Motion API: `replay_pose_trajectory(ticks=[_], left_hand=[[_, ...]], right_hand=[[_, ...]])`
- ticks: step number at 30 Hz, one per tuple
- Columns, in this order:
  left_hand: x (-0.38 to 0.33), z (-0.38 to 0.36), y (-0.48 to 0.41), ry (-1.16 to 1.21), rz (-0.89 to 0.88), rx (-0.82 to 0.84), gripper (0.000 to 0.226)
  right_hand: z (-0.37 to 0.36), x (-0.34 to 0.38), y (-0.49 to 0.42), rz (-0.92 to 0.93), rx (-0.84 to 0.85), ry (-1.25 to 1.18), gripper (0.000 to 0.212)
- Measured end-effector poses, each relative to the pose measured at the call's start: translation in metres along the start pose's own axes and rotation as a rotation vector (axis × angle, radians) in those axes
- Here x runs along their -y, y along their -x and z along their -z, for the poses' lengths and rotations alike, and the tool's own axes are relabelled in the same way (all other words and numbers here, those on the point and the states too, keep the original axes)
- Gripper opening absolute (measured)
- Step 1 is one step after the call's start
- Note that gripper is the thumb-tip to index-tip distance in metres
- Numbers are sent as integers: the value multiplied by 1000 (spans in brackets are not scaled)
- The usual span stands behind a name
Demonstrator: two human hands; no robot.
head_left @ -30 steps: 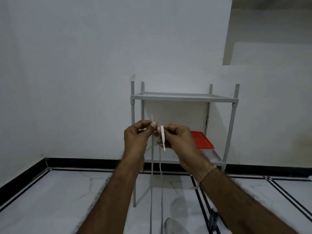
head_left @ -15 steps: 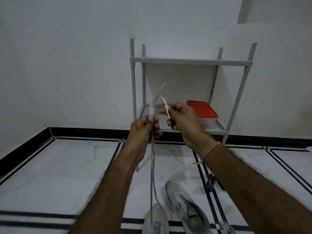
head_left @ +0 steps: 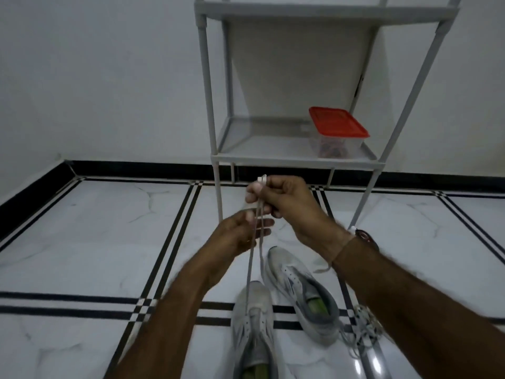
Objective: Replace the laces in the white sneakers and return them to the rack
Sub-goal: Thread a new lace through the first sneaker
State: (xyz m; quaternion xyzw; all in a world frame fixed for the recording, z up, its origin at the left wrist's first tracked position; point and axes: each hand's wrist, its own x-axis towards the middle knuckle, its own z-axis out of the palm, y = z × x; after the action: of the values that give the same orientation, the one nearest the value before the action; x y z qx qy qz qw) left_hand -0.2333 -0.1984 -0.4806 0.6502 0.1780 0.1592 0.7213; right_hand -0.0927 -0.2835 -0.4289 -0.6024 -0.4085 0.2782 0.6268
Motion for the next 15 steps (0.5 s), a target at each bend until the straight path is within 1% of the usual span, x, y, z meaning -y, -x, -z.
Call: replay_pose_trajectory(ticks=[1, 2, 4, 6, 9, 11, 12, 13, 15], left_hand=[[11, -2, 1, -4, -17, -15, 35], [18, -3, 0, 45, -40, -60, 30], [24, -4, -8, 201, -51, -181, 27], [26, -2, -17, 323, -58, -278, 26], [30, -2, -25, 440, -63, -315, 27], [36, -3, -28, 524, -63, -349, 28], [43, -1, -28, 518, -45, -373, 32], [50, 0, -26, 482, -17, -379, 41], [77, 4, -13, 402, 73, -334, 62]], right_hand=[[2, -8, 0, -19, 0, 5, 21], [3, -17, 1, -31, -6, 21, 22], [3, -40, 11, -48, -28, 69, 22], [1, -67, 28, -102, -34, 105, 22], [-11, -104, 53, -201, 94, 146, 19], [-21, -120, 57, -182, 154, 157, 18], [-24, -127, 55, -174, 138, 138, 19], [-25, -130, 53, -165, 105, 115, 19], [-21, -134, 48, -155, 40, 79, 18]])
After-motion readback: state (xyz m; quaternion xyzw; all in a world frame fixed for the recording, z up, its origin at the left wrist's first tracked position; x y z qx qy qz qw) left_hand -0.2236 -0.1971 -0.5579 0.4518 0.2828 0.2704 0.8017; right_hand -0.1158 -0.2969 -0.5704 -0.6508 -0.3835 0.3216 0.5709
